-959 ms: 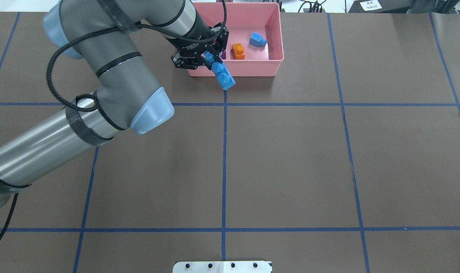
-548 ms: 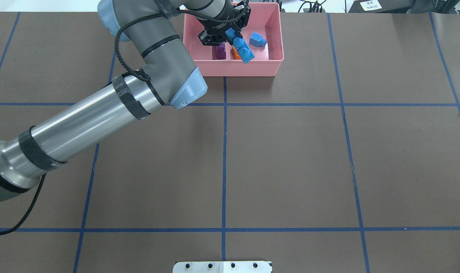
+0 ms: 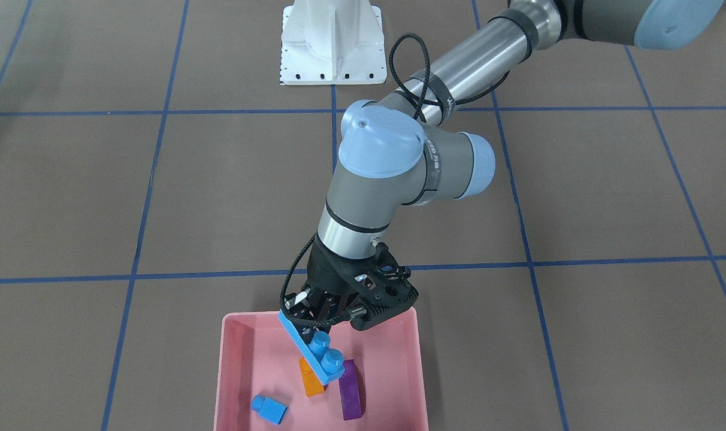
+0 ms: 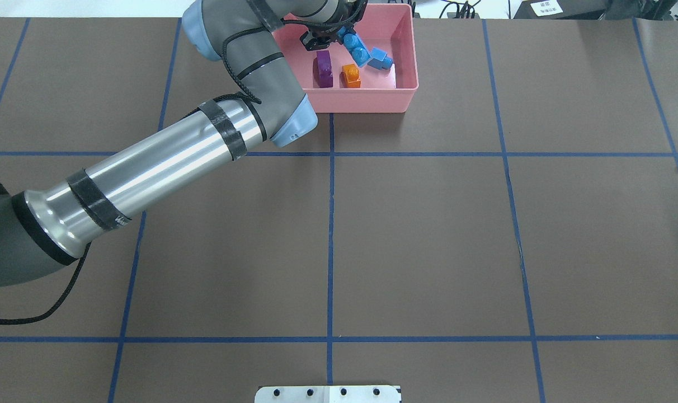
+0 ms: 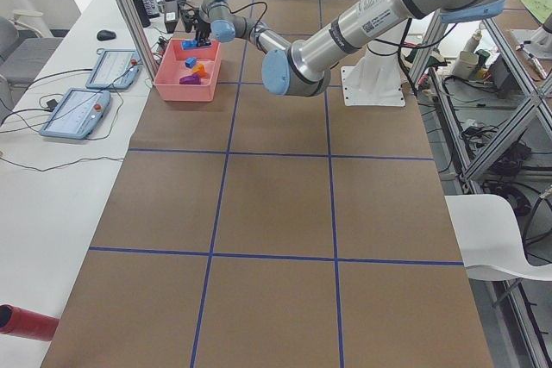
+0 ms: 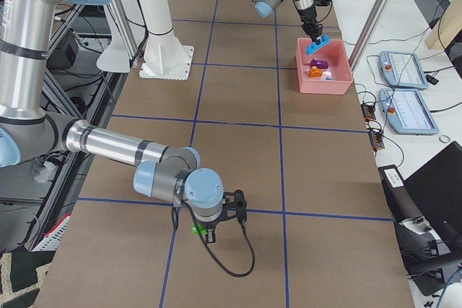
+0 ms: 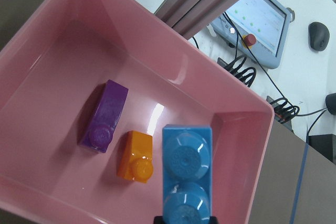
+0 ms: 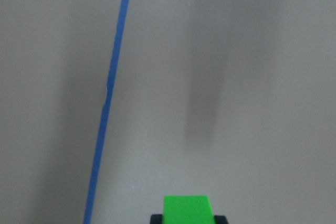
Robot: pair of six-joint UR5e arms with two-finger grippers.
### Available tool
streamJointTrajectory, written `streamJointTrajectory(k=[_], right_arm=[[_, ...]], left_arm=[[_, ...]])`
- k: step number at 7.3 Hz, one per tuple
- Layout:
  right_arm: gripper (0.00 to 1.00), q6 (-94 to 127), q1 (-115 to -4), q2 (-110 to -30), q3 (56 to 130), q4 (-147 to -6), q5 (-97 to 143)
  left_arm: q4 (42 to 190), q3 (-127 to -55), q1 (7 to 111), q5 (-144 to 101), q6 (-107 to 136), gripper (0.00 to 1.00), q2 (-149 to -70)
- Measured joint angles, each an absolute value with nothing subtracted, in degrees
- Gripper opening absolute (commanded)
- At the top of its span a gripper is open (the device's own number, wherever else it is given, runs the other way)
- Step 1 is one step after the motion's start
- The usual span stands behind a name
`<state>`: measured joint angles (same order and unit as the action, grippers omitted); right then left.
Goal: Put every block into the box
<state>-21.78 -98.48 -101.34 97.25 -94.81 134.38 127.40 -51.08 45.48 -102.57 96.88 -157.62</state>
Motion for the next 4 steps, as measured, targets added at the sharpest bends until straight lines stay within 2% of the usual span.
streamJointTrajectory(k=[2, 4], right_arm=[[0.0, -19.14, -97.52, -88.07, 97.5, -105.65, 134.51], [0.0, -8.63, -91.33, -76.92, 97.15, -109.42, 135.14]], left_arm=[[127.96, -49.87, 45.85, -101.6, 96.95, 1.0, -157.67], [126.43, -52.15, 47.71, -104.52, 96.52, 1.0, -156.75]])
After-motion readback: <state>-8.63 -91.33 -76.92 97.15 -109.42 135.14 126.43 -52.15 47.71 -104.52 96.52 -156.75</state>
